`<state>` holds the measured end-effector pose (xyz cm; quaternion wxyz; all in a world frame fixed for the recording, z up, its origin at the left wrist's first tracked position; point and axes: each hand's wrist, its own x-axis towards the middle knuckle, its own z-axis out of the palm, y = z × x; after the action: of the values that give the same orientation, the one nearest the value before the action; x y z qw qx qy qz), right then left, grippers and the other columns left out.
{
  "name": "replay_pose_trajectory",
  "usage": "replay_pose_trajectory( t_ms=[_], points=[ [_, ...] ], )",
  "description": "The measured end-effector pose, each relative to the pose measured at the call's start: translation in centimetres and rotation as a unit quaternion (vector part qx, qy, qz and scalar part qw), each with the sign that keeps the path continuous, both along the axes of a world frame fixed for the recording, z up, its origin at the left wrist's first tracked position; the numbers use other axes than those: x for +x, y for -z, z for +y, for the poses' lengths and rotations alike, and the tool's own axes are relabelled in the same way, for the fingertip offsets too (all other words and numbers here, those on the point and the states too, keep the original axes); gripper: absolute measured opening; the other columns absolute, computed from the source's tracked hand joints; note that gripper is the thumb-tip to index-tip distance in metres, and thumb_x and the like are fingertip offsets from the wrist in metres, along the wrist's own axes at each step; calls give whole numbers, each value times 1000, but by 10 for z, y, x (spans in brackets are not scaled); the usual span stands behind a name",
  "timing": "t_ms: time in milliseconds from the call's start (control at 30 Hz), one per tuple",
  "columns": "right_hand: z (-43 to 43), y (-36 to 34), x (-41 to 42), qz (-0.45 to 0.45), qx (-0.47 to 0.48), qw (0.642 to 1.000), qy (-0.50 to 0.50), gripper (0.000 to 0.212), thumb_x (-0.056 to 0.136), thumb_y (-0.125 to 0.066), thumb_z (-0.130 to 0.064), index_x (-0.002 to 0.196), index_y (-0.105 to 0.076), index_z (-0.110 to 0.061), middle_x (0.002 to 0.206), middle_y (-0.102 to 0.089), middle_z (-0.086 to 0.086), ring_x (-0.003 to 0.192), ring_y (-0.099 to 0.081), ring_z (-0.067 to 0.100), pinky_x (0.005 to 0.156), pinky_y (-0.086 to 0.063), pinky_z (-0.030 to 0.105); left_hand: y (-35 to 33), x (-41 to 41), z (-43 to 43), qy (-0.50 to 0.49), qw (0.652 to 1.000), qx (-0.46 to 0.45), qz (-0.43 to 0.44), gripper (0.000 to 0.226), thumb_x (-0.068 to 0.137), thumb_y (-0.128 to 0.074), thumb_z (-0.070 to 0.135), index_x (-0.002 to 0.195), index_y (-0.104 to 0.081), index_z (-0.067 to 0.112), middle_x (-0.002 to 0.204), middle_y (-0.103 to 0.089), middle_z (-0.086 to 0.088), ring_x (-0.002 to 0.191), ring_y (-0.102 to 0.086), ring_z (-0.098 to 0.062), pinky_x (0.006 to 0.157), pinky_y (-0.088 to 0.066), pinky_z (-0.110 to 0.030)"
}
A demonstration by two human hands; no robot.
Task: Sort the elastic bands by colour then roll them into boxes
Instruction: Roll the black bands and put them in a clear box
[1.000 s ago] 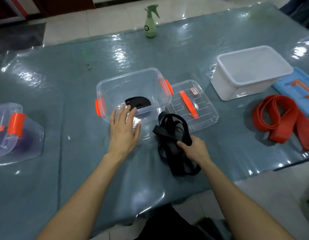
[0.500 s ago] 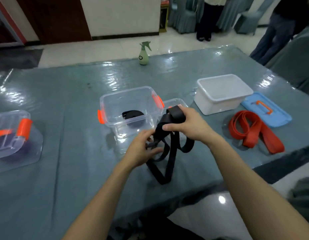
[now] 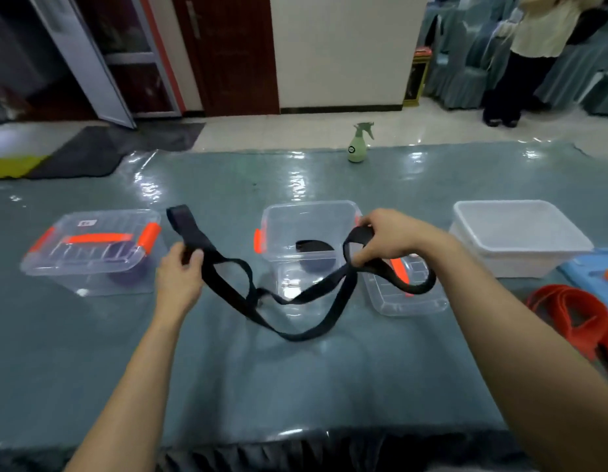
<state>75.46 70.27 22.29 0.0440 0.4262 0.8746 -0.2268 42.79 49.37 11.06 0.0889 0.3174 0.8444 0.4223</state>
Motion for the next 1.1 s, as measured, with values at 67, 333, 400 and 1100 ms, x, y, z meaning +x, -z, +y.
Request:
replay_pose_trajectory(
  t_ms=[67,333,400,1100],
  points=[
    [3,-5,3,-14,-16,999,-30,45,66,-95,-36,102,-72,-23,93,-75,-4,87,-71,21,78,-61,38,-7,2,-10,29,974,-221,42,24,104,-64,18,122,-67,2,135,-70,-29,125,-66,-47,104,-54,-53],
    [-3,-20,33,10,-17,988,-151,52,76,-94,-21,122,-69,-27,102,-69,-8,90,-66,17,77,-55,31,-27,186,72,350,935,-65,-16,109,68,-102,42,159,-42,41,163,-40,31,150,-41,3,119,-39,-20],
    [-1,-19,50,32,-1,987,-156,50,76,-92,-21,120,-69,-26,99,-70,-10,89,-67,15,75,-56,32,-24,220,97,364,930,-50,-21,63,79,-94,28,135,-66,26,128,-73,5,117,-68,-17,104,-56,-44],
    [45,-12,25,295,-26,950,-98,82,84,-91,-40,156,-51,-32,126,-70,-8,114,-61,12,96,-48,32,-181,163,121,319,927,-157,115,26,74,-66,41,92,-70,22,70,-63,1,57,-54,-9,61,-45,-32]
  ],
)
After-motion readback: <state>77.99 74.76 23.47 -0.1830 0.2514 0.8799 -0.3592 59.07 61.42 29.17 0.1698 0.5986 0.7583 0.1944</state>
